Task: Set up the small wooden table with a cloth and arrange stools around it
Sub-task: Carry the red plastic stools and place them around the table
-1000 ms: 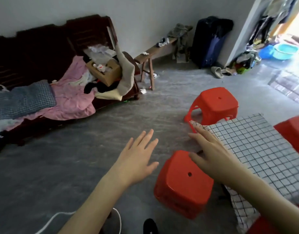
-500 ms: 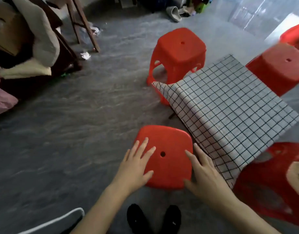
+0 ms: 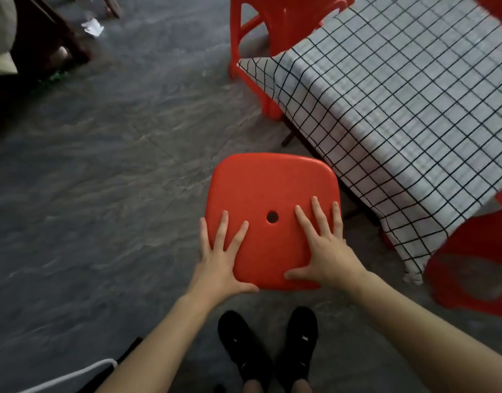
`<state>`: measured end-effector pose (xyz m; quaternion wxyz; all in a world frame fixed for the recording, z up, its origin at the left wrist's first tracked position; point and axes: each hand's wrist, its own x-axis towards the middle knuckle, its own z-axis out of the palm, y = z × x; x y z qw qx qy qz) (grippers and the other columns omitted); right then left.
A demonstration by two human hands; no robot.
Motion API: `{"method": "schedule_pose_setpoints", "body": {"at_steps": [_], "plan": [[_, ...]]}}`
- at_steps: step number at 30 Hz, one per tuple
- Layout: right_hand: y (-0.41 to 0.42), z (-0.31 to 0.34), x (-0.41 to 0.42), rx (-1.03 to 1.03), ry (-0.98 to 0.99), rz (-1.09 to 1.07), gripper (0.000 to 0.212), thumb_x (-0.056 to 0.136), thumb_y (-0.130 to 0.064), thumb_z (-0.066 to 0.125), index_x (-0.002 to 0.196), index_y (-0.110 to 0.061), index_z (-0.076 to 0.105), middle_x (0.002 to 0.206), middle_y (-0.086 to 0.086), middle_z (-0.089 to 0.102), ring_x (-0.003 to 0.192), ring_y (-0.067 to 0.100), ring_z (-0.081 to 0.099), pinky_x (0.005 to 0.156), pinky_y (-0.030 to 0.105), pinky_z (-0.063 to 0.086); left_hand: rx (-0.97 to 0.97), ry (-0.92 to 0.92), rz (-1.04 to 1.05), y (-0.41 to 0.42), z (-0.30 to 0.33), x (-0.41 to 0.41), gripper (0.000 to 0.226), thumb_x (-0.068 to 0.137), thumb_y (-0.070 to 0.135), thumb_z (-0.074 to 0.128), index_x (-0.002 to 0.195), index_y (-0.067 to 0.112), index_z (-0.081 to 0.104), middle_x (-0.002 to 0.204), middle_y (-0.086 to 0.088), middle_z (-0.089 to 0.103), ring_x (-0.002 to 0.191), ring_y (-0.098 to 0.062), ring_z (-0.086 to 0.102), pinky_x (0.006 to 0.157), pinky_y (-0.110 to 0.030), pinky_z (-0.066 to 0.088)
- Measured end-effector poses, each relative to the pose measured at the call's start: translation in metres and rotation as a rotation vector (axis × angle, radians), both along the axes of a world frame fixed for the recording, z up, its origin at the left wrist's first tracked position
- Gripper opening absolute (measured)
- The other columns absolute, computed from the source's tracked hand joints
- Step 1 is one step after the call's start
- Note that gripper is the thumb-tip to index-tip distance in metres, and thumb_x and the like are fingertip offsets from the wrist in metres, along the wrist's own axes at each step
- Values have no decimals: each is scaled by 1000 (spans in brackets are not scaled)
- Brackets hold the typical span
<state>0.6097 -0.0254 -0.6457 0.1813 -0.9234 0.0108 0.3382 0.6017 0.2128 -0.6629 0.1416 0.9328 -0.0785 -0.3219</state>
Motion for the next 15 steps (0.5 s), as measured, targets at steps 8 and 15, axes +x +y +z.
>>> {"method": "schedule_pose_setpoints", "body": {"at_steps": [8,15], "plan": [[0,-1,-5,-3,-35,-45,138,51,-71,77,145,-48,-22,149,-18,-40,137,23,-40,104,68,33,21,-55,-21,-2,10,7,135,49,68,82,145,59,-12,151,14,-41,135,-30,20,89,-43,52],[21,-8,-15,-58,-34,-104,139,57,-70,76,149,-33,-22,151,-5,-40,140,32,-33,112,63,20,62,-69,-167,12,14,41,134,45,72,80,144,61,-9,155,15,-33,131,-34,28,88,-47,52]]}}
